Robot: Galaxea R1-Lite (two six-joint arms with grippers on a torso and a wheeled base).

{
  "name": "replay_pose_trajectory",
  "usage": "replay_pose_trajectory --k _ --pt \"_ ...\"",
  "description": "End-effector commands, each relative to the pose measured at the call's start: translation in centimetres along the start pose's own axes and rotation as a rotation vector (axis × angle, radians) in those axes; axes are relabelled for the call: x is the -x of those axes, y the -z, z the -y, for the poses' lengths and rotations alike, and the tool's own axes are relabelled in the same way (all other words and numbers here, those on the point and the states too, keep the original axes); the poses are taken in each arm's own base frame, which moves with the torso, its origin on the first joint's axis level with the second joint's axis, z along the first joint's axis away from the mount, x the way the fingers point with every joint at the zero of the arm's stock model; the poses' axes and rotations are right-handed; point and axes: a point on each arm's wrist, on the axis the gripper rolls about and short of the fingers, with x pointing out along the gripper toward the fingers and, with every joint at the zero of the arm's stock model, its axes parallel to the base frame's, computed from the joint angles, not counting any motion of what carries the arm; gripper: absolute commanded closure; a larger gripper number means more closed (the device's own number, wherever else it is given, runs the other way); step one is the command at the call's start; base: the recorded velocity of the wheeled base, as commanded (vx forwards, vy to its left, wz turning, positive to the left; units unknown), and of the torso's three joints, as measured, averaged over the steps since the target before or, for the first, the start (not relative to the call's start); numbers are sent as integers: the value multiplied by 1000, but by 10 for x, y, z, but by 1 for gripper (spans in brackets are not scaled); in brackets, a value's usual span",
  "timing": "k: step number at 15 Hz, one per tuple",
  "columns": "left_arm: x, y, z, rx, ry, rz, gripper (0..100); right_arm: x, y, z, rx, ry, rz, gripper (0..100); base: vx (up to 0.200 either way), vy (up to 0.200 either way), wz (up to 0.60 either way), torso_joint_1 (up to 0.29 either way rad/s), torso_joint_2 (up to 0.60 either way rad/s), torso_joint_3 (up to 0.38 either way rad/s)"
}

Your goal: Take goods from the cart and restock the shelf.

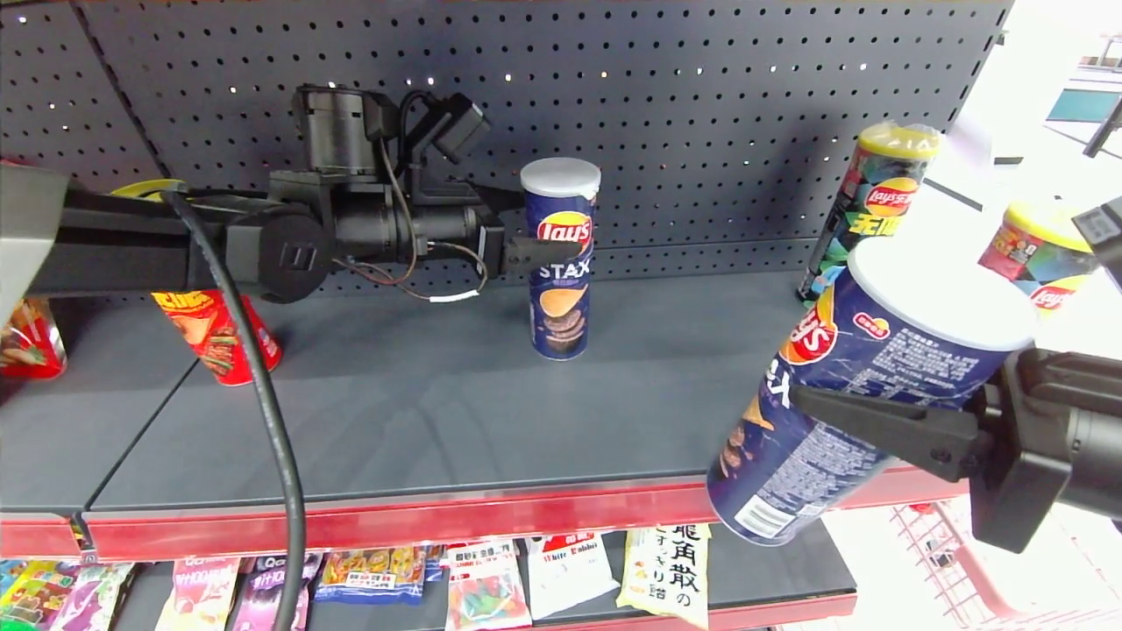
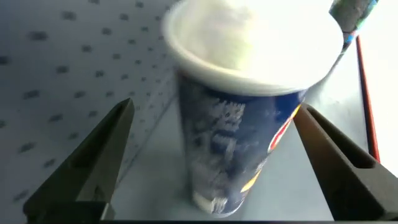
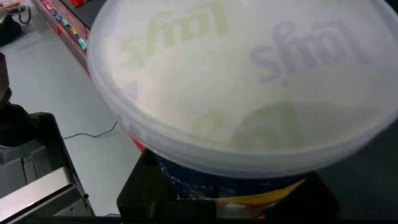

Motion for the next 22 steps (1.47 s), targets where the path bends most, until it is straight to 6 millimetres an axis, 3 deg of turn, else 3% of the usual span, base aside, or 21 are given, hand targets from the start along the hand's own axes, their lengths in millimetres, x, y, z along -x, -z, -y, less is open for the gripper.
replay_pose_trajectory --k 1,6,9,10,17,21,22 --pt "-11 8 1 8 17 -9 0 -2 1 0 -1 -1 -4 100 0 0 0 0 0 0" --pt "-26 6 -12 -8 12 21 0 -3 2 1 -3 -1 -10 100 0 0 0 0 0 0" --pt "-34 2 -4 22 35 30 0 -3 2 1 -4 -1 -13 100 0 0 0 0 0 0" --pt "-36 4 -4 22 36 28 100 -3 2 1 -4 -1 -13 100 0 0 0 0 0 0" --pt "-33 3 0 23 70 31 100 -3 3 2 -5 3 -16 100 0 0 0 0 0 0" --pt "-1 -2 39 68 152 -6 100 -6 2 3 -6 3 -18 100 0 0 0 0 0 0" --pt "-1 -2 39 68 152 -6 100 -6 2 3 -6 3 -18 100 0 0 0 0 0 0"
